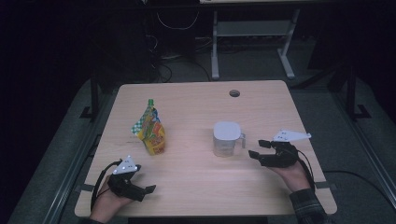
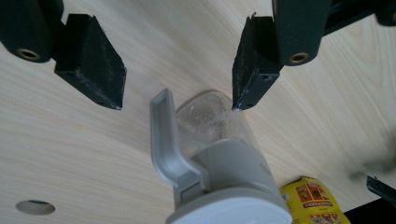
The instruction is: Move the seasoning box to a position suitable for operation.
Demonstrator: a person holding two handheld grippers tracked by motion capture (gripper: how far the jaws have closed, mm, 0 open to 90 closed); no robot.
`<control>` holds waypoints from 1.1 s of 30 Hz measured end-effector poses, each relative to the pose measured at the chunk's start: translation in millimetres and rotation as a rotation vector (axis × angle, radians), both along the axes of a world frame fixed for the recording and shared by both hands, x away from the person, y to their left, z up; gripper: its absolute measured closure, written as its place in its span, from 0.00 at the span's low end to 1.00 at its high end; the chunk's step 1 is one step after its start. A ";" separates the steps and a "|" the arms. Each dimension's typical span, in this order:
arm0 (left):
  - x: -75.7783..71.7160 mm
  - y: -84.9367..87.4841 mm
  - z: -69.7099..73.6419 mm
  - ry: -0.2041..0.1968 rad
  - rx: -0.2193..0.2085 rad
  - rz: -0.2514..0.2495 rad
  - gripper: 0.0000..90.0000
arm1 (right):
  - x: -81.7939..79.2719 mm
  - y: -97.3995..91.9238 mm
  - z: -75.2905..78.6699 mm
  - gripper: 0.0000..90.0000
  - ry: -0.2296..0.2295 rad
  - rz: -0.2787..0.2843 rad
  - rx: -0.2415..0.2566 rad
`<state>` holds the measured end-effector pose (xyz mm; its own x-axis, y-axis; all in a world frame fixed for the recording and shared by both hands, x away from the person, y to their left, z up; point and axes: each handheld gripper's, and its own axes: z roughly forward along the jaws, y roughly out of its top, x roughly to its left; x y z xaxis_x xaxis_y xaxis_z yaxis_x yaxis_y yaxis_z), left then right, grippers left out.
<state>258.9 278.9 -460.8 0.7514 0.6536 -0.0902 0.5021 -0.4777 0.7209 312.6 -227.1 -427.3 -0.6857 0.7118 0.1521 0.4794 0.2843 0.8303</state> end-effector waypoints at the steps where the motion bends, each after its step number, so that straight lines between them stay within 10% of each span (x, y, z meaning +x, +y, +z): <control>1: 0.1 0.3 0.9 -0.006 0.011 -0.009 0.00 | 4.9 0.9 2.7 0.39 -0.010 0.020 -0.010; 33: 0.3 0.3 -0.7 0.006 0.003 -0.009 0.00 | 59.7 26.6 -8.4 0.50 0.026 0.234 -0.028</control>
<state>259.1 279.2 -461.5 0.7567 0.6471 -0.0928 0.5022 -0.4845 0.7162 372.3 -200.4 -435.7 -0.8286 0.5383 0.1537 0.4185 0.4132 0.8088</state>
